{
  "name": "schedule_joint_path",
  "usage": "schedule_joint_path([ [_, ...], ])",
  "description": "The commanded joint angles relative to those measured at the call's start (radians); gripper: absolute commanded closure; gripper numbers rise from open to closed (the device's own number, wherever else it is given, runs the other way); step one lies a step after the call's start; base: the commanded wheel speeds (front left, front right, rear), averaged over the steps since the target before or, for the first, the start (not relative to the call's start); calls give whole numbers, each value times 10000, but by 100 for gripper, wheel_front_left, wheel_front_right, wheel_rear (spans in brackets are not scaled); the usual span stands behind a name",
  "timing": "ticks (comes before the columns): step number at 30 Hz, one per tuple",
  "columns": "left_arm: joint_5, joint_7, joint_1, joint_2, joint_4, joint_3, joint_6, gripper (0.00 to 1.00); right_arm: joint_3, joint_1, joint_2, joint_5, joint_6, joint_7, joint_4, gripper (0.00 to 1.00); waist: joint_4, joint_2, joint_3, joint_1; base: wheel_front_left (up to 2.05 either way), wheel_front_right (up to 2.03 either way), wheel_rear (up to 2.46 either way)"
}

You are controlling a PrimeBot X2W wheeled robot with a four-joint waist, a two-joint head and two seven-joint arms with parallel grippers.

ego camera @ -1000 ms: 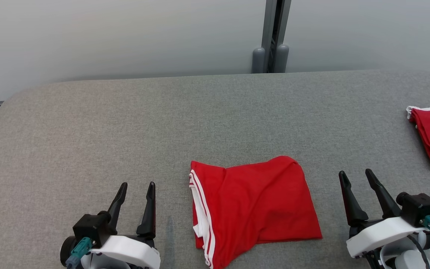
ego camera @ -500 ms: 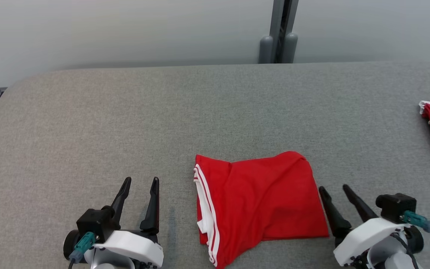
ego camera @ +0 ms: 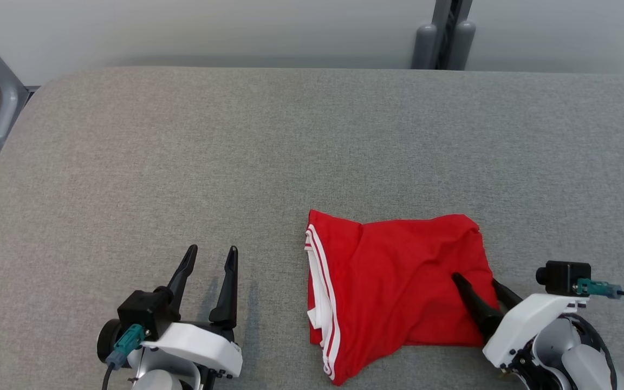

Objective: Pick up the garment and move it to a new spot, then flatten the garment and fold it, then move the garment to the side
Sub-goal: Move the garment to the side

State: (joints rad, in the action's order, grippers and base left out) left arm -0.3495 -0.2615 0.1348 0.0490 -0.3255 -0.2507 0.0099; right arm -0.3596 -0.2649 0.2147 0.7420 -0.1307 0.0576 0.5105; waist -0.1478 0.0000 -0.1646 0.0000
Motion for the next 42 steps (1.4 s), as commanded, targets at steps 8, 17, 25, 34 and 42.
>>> schedule_joint_path([
  [8,75,-38,203,42,-27,5,48,0,-1045,-327,120,1131,1,411,376,100,-137,0,-58,0,0,0,0],
  [17,244,-38,101,39,1,15,-20,0,-1669,-877,775,790,3,-790,730,100,227,0,185,0,0,0,0],
  [25,405,-38,225,38,152,-237,-140,0,-2379,-1614,1570,-287,3,-1412,913,100,774,0,64,0,0,0,0],
  [34,678,-38,1302,43,361,-1242,-376,0,-2547,-3283,3464,-1423,4,-1423,99,100,1792,0,-1131,0,0,0,0],
  [42,412,-38,3405,52,481,-2602,-485,0,-1368,-4650,6051,-1399,4,-974,-1133,100,2337,0,-3131,0,0,0,0],
])
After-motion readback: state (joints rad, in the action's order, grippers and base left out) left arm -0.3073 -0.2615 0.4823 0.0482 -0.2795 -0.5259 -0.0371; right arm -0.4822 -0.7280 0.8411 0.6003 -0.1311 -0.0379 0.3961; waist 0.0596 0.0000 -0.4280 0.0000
